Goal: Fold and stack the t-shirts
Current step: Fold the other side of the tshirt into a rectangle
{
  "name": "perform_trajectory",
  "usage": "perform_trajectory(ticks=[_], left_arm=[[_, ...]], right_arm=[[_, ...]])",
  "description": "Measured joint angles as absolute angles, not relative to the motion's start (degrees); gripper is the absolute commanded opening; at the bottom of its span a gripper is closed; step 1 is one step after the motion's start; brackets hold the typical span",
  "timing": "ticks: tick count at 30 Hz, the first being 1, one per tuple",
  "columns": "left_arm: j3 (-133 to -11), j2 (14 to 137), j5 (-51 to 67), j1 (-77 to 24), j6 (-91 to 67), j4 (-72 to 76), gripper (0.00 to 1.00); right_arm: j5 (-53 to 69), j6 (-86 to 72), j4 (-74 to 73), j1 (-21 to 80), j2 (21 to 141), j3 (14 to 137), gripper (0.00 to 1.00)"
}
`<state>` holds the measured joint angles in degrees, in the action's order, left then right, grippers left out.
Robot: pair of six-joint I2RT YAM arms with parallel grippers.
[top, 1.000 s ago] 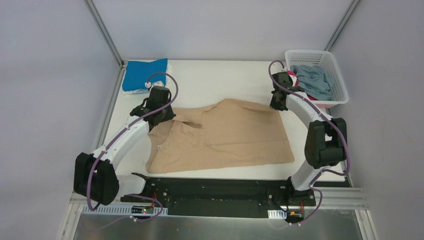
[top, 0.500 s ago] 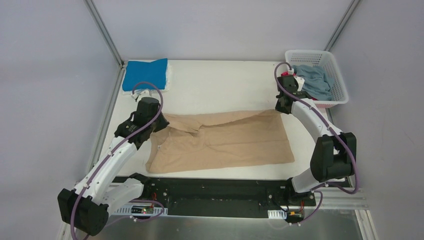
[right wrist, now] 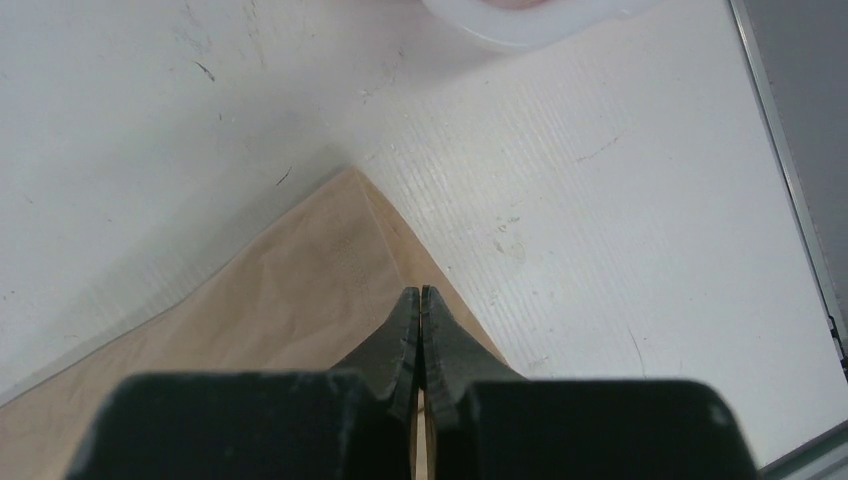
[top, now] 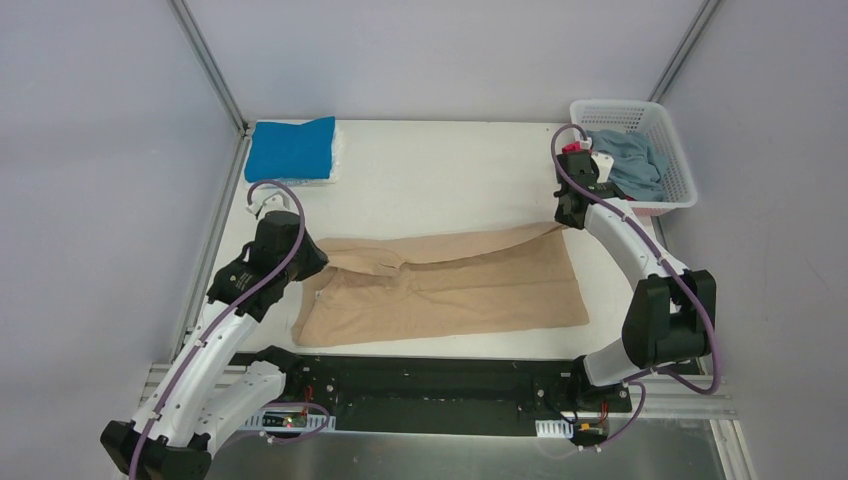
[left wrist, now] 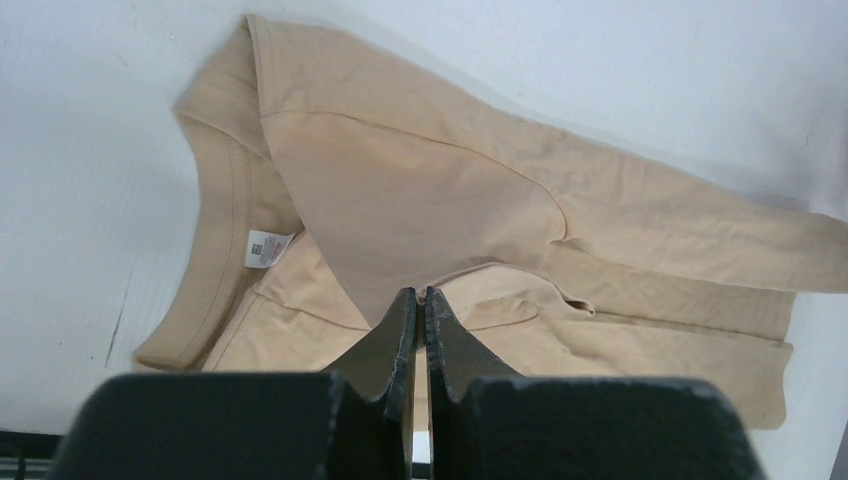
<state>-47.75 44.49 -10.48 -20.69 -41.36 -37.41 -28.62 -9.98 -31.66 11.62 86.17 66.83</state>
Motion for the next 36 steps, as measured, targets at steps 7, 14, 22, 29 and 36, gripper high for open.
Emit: perform_trajectory(ticks=[7,14,22,29,36], left_arm=[[-49.32,44.31,-8.88,-20.69,-40.97,-38.98,0.0],[-46.39,40.84,-6.72,-20.69,-41.6,-40.77,0.0],[-40.36,38.98,-5.82,-20.69,-43.7,-42.5,0.0],[-35.66,39.29,-4.58,-20.69,-46.17,-42.85,0.0],[-33.26,38.35,-1.3,-20.69,-48.49,-42.81,0.0]], right_arm=[[-28.8,-9.78,-32.34,11.53,85.12,66.83,0.0],[-28.77,-9.67,-33.21,11.44,84.86,66.74,0.0],[-28.38,-9.87,-33.21,11.44,84.93,62.37,0.0],[-28.84,-11.38,-32.6,11.44,85.95,59.46,0.0],[-30.35,-13.3,-32.23,11.46,88.53,57.84,0.0]])
